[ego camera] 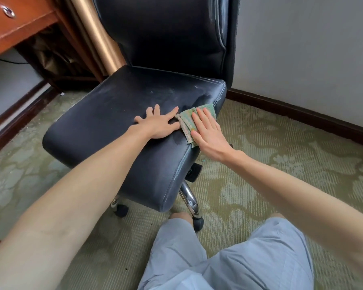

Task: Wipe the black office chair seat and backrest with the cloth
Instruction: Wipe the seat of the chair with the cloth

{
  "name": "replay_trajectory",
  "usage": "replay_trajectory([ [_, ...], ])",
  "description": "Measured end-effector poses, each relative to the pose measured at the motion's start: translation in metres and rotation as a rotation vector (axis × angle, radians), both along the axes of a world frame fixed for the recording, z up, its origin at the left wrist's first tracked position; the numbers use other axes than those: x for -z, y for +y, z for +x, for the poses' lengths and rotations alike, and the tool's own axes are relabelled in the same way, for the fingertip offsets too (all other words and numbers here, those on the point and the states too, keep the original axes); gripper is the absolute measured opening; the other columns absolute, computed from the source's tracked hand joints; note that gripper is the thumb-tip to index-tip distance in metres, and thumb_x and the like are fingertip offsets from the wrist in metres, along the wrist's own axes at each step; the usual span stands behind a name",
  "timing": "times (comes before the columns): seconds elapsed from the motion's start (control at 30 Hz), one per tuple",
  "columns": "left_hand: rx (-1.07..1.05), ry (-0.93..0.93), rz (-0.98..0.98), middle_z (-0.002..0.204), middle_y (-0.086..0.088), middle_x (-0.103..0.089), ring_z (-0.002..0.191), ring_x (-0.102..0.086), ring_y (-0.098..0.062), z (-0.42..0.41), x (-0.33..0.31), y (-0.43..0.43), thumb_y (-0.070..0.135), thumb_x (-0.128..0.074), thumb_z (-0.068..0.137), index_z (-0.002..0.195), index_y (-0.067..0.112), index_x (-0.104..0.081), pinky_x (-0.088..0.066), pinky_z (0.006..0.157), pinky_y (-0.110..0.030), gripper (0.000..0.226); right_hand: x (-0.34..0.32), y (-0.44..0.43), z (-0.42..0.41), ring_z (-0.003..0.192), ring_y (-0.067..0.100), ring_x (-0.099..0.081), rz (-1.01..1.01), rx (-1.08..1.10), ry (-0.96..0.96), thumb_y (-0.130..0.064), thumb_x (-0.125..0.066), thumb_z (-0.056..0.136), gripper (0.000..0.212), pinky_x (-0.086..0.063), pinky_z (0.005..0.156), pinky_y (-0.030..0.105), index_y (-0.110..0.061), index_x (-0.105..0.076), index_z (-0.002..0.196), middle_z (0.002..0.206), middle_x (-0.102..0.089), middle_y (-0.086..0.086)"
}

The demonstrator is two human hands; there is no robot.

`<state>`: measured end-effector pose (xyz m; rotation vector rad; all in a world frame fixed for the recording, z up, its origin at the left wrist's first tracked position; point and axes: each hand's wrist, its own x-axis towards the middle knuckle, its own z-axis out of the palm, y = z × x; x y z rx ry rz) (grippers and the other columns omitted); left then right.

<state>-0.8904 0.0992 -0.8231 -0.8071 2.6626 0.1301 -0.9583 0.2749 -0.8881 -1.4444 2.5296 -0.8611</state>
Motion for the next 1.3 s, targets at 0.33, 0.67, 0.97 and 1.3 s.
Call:
replay_trajectory([
  [0.33,0.000,0.032,0.029,0.163,-0.009,0.001,0.148,0.007,-0.031,-0.004,-0.003,-0.002,0.082,-0.030,0.085,0.148,0.058,-0.005,-0.011,0.108,-0.065,0.072,0.012,0.019,0.060,0.144,0.013,0.027,-0.007,-0.122,0.012,-0.043,-0.019,0.099,0.067,0.017,0.117,0.028,-0.011,0.003,0.153,0.160,0.017,0.004],
  [0.67,-0.016,0.031,0.027,0.163,-0.008,-0.004,0.148,0.003,-0.029,-0.006,-0.009,0.003,0.069,-0.032,0.093,0.148,0.057,-0.005,-0.017,0.108,-0.057,0.063,0.012,0.012,0.000,0.145,0.007,0.019,-0.003,-0.055,0.015,-0.042,-0.016,0.100,0.062,0.007,0.121,0.032,-0.016,0.004,0.153,0.161,0.013,-0.002],
  [0.97,0.015,0.055,-0.003,0.163,-0.010,0.002,0.148,0.007,-0.033,0.001,-0.003,0.005,0.083,-0.021,0.085,0.149,0.056,-0.001,-0.007,0.110,-0.065,0.072,0.014,0.026,0.039,0.143,0.008,0.026,-0.041,-0.093,-0.023,-0.044,-0.027,0.103,0.060,0.017,0.114,0.022,-0.025,-0.004,0.155,0.160,0.017,-0.002],
  [1.3,0.089,0.067,0.034,0.164,0.000,0.009,0.150,0.010,-0.028,0.023,0.002,-0.010,0.075,-0.026,0.090,0.145,0.063,-0.002,-0.003,0.112,-0.067,0.061,0.005,0.007,0.003,0.144,0.012,0.025,-0.015,-0.040,-0.091,-0.046,-0.028,0.102,0.064,0.010,0.119,0.035,-0.020,-0.001,0.154,0.160,0.018,-0.001],
])
